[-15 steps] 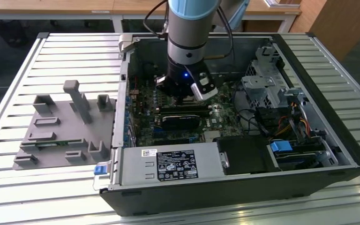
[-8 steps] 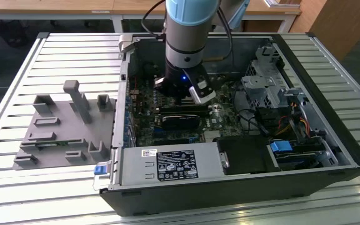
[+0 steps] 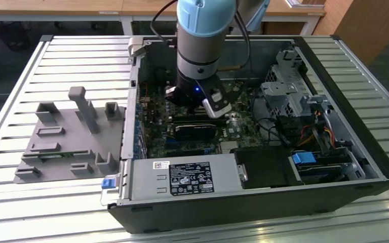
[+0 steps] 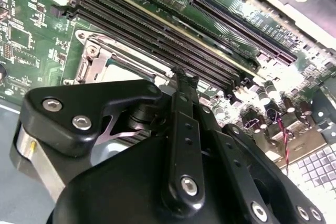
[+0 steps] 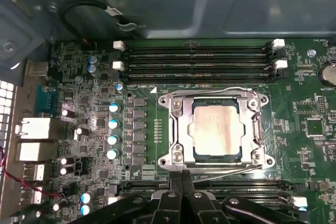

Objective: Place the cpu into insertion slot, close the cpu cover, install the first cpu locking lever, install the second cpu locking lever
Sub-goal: 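Install the second cpu locking lever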

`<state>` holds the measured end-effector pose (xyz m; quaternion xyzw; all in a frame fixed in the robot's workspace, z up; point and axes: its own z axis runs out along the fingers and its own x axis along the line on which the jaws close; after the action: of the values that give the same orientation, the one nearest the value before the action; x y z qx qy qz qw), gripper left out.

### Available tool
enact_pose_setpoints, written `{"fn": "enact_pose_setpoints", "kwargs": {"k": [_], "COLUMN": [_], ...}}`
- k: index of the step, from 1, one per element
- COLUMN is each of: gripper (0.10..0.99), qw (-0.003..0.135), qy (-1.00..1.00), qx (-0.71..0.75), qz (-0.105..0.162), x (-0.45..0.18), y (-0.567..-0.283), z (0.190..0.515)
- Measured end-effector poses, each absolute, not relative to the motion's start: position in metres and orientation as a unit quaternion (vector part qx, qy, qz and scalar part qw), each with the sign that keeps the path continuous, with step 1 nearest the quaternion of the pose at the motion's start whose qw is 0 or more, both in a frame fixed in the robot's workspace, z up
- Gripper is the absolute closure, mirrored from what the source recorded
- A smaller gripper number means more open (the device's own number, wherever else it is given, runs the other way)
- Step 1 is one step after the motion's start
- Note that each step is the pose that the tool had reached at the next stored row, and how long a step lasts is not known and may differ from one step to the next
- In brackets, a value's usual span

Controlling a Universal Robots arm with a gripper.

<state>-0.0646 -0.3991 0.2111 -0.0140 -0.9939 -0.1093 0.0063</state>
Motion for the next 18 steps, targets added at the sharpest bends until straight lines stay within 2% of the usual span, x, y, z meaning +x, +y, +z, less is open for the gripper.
{"fn": "enact_pose_setpoints", "kwargs": {"k": [18], "gripper": [0.969], "qw": [0.006], "qy": [-0.990], "qx": [-0.014], "qz": [-0.138], "x": [-0.073], "y": [-0.401], "z": [0.195]}}
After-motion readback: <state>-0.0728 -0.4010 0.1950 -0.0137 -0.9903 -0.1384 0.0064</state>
